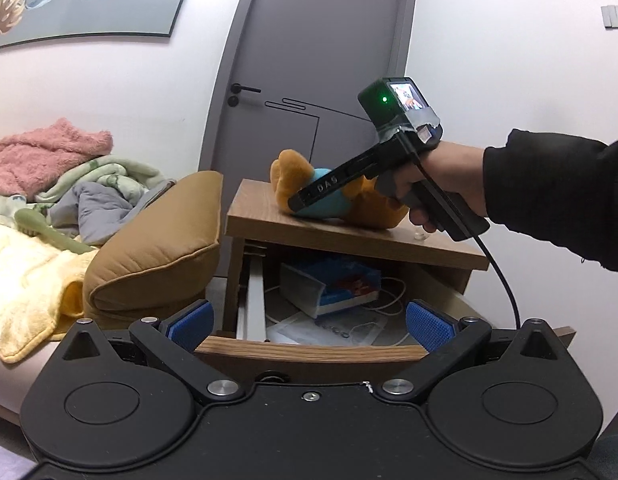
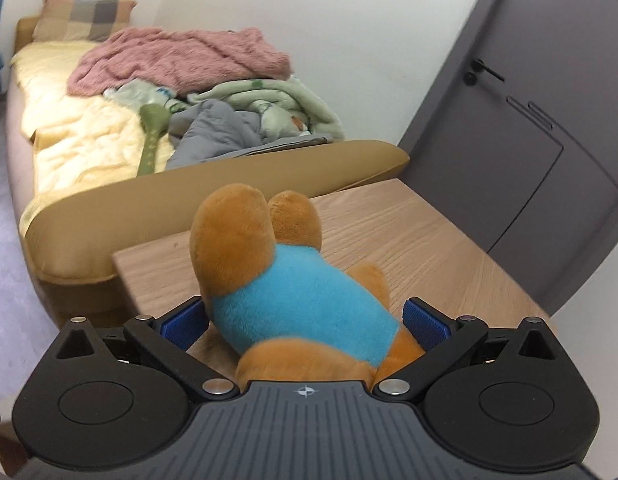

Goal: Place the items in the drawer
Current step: 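Grasp the orange teddy bear on the nightstand top with the right tool, then lower the teddy bear into the open drawer and open the right tool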

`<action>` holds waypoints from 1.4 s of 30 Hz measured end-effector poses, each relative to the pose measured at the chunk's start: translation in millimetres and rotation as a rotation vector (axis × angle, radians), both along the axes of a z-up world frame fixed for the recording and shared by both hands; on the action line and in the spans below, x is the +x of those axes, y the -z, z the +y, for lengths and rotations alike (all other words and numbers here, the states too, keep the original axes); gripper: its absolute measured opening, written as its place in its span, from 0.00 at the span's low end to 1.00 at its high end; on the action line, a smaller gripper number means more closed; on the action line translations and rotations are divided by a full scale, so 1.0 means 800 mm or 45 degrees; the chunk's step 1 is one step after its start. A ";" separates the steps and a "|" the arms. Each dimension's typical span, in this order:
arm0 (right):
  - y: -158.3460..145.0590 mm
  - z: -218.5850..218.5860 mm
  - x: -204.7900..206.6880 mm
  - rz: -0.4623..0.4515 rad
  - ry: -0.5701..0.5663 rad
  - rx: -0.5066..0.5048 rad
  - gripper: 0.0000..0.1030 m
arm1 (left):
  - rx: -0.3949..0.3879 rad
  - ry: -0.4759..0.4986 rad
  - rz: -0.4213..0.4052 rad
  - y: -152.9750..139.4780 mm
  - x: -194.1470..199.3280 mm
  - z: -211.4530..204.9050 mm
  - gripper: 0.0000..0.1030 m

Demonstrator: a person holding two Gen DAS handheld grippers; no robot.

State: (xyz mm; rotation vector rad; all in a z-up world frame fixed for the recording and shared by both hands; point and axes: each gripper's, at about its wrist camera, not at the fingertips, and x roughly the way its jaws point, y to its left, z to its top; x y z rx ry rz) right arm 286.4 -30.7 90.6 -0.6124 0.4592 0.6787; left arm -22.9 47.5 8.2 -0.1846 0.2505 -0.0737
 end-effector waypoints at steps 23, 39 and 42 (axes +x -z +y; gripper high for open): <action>-0.053 0.002 -0.031 -0.198 0.128 -0.084 0.65 | 0.105 -0.013 0.022 0.011 0.007 -0.009 0.99; -0.125 -0.031 -0.155 -0.220 0.126 -0.112 0.65 | 0.147 -0.020 -0.020 0.006 -0.007 -0.026 0.99; -0.118 -0.032 -0.170 -0.156 0.110 -0.115 0.66 | 0.149 -0.013 -0.031 0.004 -0.011 -0.028 0.99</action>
